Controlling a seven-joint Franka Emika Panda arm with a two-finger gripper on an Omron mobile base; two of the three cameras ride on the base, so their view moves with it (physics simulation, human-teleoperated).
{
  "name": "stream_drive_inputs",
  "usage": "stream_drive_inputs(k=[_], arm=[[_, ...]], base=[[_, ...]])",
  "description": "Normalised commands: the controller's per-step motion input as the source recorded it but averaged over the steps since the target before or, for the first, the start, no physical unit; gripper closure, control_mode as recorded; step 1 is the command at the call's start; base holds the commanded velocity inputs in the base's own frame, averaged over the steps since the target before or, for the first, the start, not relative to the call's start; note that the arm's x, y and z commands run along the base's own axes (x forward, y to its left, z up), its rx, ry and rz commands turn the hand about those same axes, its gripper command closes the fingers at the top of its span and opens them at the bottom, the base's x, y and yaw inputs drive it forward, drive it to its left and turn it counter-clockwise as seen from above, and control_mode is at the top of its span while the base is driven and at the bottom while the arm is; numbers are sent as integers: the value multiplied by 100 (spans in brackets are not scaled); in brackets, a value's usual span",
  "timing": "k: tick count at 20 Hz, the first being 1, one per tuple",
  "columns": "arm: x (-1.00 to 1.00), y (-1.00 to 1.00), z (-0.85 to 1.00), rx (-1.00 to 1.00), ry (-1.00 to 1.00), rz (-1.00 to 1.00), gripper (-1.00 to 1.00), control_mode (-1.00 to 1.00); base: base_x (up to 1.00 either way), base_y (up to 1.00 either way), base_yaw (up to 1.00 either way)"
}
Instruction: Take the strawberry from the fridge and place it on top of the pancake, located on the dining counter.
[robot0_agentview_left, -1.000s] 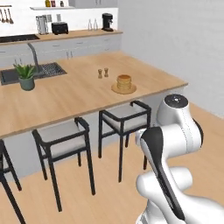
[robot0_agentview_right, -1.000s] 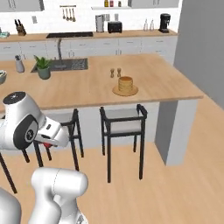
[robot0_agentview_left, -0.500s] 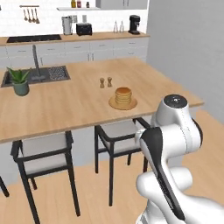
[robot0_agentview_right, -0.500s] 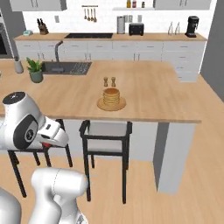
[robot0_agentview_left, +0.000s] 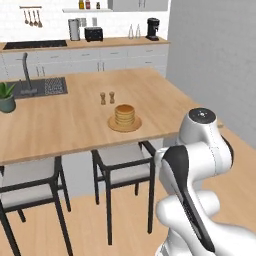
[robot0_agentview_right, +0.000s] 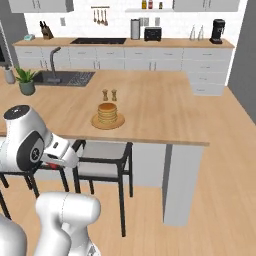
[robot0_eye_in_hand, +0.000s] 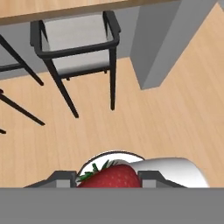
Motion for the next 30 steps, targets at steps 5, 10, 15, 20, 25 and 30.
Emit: stream_drive_inputs(k=[5,10,15,20,25,30], arm=[[0,0,0,0,0,0,100,100],[0,0,0,0,0,0,100,100],[0,0,0,0,0,0,100,100],[0,0,0,0,0,0,100,100],[0,0,0,0,0,0,100,100],[0,0,0,0,0,0,100,100]], base=[[63,5,0],[67,0,1],[50,0,5],[49,0,9],[52,-3,7],[56,-1,6]])
